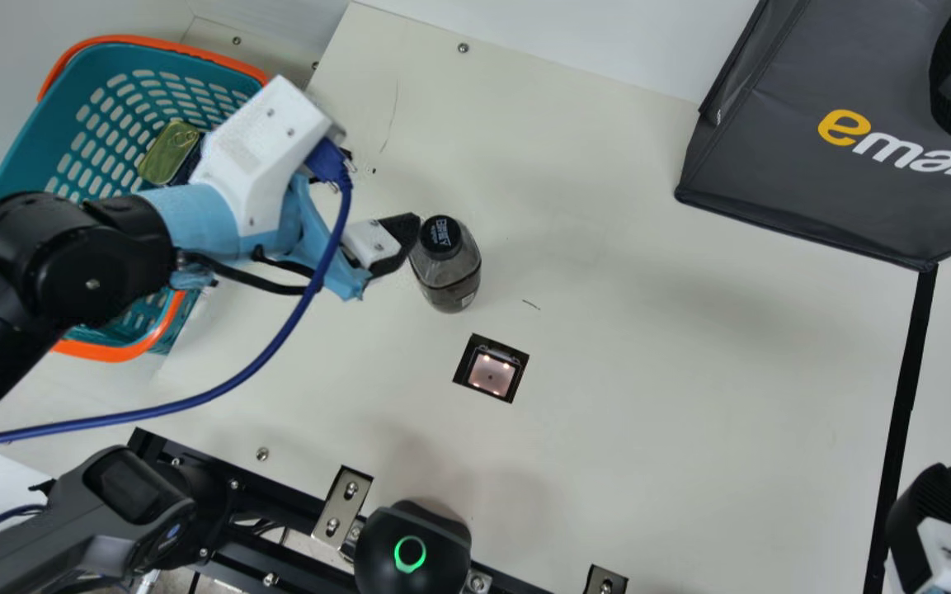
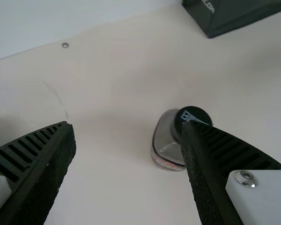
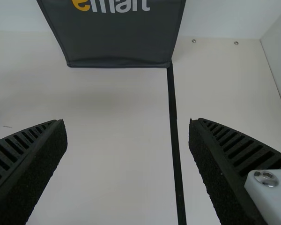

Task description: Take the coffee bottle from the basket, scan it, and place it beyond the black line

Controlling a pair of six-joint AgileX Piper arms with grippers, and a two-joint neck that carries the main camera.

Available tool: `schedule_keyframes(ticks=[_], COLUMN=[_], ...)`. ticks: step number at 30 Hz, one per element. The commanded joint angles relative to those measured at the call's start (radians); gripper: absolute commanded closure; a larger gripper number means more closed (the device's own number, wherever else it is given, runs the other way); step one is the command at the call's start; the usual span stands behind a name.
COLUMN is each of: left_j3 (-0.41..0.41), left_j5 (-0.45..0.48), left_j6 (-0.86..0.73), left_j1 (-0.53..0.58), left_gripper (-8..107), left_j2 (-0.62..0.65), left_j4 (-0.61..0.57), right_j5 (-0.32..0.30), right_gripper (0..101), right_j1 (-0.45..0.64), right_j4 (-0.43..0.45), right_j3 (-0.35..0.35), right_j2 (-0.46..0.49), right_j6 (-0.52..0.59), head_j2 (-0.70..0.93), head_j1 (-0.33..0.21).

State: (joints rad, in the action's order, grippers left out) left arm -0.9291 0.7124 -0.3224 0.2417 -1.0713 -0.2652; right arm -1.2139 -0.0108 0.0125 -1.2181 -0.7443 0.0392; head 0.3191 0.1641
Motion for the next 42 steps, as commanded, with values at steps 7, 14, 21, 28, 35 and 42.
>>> schedule_keyframes(ticks=[7, 14, 21, 28, 35, 42], left_j3=[-0.002, 0.002, 0.018, 0.047, 0.05, 0.05], left_j5=[0.038, 0.051, 0.015, -0.042, -0.048, -0.048], left_j6=[-0.056, -0.104, -0.165, -0.23, -0.238, -0.238], left_j1=[-0.114, -0.198, -0.258, -0.303, -0.309, -0.309], left_gripper=[9, 9, 9, 9, 9, 9], left_j2=[0.041, 0.073, 0.111, 0.142, 0.145, 0.145], left_j4=[-0.028, -0.055, -0.106, -0.157, -0.163, -0.163], right_j5=[0.0, 0.0, 0.0, 0.0, 0.0, 0.0], right_gripper=[10, 10, 10, 10, 10, 10], right_j1=[0.0, 0.0, 0.0, 0.0, 0.0, 0.0], right_j4=[0.0, 0.0, 0.0, 0.0, 0.0, 0.0], right_j3=[0.0, 0.0, 0.0, 0.0, 0.0, 0.0], right_j2=[0.0, 0.0, 0.0, 0.0, 0.0, 0.0], right_j6=[0.0, 0.0, 0.0, 0.0, 0.0, 0.0], head_j2=[0.002, 0.002, 0.002, 0.002, 0.002, 0.002], head_j1=[-0.026, -0.026, -0.026, -0.026, -0.026, -0.026])
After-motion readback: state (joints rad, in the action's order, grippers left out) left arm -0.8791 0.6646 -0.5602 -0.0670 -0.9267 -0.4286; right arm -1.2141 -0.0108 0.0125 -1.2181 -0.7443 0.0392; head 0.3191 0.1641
